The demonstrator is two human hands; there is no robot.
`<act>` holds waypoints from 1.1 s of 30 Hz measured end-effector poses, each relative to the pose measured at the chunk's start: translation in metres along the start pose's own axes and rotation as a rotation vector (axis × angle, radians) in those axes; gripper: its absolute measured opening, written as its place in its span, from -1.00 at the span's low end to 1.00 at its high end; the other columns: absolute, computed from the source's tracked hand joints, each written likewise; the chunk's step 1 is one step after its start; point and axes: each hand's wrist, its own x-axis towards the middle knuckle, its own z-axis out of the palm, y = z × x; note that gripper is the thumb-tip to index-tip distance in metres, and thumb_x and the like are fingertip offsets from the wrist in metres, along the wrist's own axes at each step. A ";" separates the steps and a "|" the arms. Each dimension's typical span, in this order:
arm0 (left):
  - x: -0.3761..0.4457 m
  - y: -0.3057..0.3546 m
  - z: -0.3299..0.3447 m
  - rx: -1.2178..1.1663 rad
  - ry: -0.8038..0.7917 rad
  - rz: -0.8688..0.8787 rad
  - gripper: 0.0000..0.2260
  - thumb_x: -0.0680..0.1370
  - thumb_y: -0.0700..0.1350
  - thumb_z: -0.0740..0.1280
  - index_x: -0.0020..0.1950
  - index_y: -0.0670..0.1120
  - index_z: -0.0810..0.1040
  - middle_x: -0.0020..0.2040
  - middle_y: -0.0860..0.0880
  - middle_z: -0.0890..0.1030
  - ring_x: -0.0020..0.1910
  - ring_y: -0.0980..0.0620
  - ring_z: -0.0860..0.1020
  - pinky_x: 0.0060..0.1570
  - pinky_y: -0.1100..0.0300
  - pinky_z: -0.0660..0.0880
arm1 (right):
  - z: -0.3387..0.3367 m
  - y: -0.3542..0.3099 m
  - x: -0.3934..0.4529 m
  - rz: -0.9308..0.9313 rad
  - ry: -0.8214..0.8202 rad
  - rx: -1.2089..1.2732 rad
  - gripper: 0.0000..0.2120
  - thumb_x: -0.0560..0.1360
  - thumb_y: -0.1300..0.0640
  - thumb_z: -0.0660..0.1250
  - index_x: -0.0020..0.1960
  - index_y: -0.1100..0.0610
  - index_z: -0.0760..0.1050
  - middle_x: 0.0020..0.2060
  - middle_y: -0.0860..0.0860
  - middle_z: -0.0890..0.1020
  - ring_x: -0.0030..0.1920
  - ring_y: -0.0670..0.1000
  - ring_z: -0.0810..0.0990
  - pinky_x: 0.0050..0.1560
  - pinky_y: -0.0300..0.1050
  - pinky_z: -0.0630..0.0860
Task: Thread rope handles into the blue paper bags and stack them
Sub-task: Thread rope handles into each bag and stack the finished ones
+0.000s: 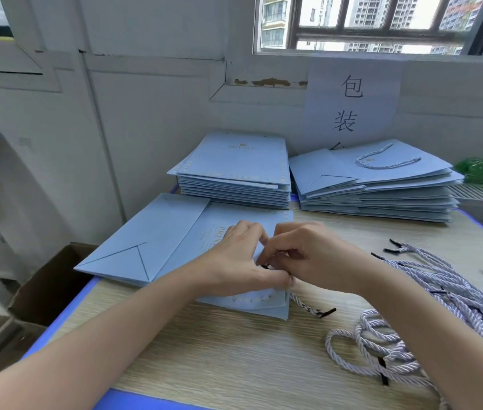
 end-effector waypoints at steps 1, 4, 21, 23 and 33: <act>0.000 0.001 0.000 -0.008 0.002 0.000 -0.50 0.17 0.30 0.31 -0.01 0.07 0.41 0.14 0.12 0.37 0.24 0.18 0.30 0.24 0.13 0.34 | 0.000 -0.001 0.000 -0.012 0.001 0.001 -0.81 0.48 0.25 0.34 -0.05 0.02 0.68 -0.26 -0.15 0.48 -0.28 -0.22 0.43 -0.20 -0.36 0.31; -0.002 0.004 0.000 -0.012 0.007 0.015 -0.63 0.25 0.20 0.33 -0.06 0.06 0.39 0.09 0.11 0.37 0.19 0.18 0.33 0.16 0.19 0.36 | -0.001 -0.003 -0.001 -0.029 -0.015 0.017 -0.81 0.45 0.29 0.35 -0.09 0.04 0.67 -0.24 -0.11 0.51 -0.28 -0.23 0.43 -0.20 -0.40 0.31; -0.004 0.004 -0.020 -0.108 0.119 -0.025 -0.78 0.44 0.02 0.39 -0.33 -0.07 0.52 -0.52 0.21 0.44 -0.51 0.30 0.38 -0.45 0.41 0.26 | -0.017 -0.001 -0.010 0.181 0.198 0.190 -0.87 0.44 0.24 0.33 -0.24 0.13 0.61 -0.48 0.01 0.54 -0.50 -0.15 0.36 -0.45 -0.32 0.27; -0.004 0.004 -0.020 -0.137 0.134 0.000 -0.76 0.46 0.00 0.35 -0.39 -0.02 0.50 -0.55 0.19 0.43 -0.51 0.28 0.38 -0.40 0.34 0.25 | -0.011 -0.004 -0.009 0.215 0.062 0.222 -0.84 0.46 0.18 0.31 -0.21 0.17 0.65 -0.53 0.00 0.53 -0.54 -0.15 0.35 -0.45 -0.27 0.28; 0.000 -0.005 -0.017 -0.118 0.114 0.039 -0.81 0.31 0.13 0.31 -0.14 0.11 0.51 -0.05 0.17 0.59 -0.01 0.33 0.49 -0.07 0.38 0.32 | 0.005 -0.010 -0.002 0.410 -0.024 0.589 -0.86 0.44 0.25 0.35 -0.23 0.32 0.56 -0.56 -0.02 0.41 -0.56 -0.14 0.30 -0.55 -0.38 0.20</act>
